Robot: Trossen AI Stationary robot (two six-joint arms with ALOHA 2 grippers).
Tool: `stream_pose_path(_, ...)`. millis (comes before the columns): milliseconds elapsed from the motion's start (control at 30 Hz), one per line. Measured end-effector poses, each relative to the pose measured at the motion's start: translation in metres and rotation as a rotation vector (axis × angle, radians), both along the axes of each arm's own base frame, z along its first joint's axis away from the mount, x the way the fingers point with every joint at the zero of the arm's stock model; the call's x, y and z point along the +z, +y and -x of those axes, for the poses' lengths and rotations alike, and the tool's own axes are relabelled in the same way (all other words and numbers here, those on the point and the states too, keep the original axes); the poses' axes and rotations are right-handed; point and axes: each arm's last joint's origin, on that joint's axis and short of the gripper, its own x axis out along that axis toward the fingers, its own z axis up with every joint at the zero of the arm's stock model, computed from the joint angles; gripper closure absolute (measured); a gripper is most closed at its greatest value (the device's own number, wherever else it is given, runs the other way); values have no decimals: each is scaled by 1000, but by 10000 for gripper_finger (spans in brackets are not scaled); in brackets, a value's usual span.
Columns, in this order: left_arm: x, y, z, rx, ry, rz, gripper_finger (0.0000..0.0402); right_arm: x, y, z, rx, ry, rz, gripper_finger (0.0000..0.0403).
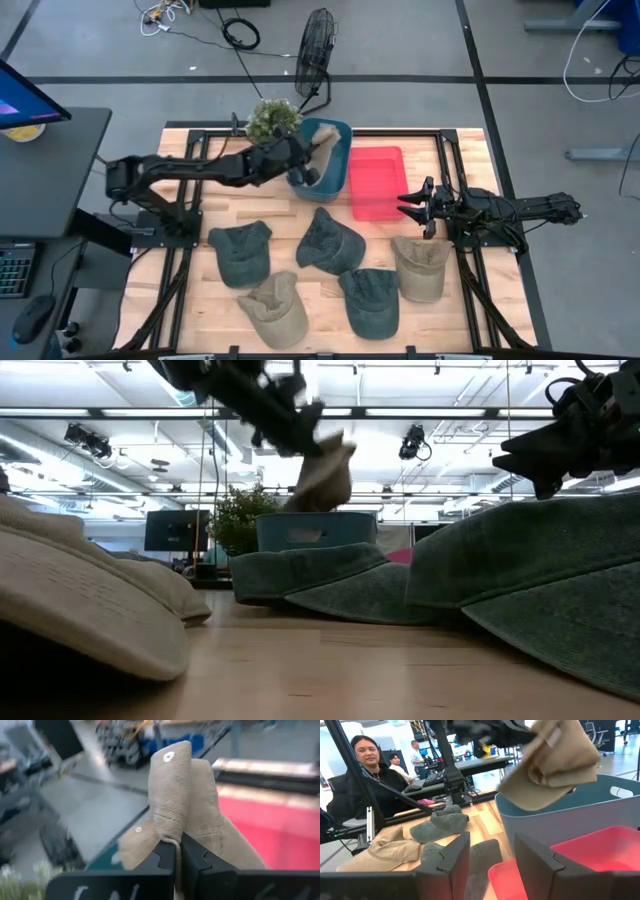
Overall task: Pick & Place hat
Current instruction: Put the top brown cap into the blue bin
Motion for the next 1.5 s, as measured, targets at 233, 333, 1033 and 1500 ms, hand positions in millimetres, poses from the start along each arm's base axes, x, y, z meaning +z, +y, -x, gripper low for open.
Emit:
stream_pose_path(233, -42, 17, -14, -3, 100, 88, 368, -1, 0, 0, 0, 7, 3, 246)
stream_pose_path(333, -57, 21, -18, -7, 135, 106, 340, -1, 0, 0, 0, 7, 3, 246)
stream_pose_path(1033, 41, -36, 19, -198, 167, -36, 203, 4, 0, 0, 6, -41, 0, 246)
stream_pose_path(1500, 62, -110, 65, -322, 184, 71, 214, 37, 5, -2, 171, 89, -33, 246)
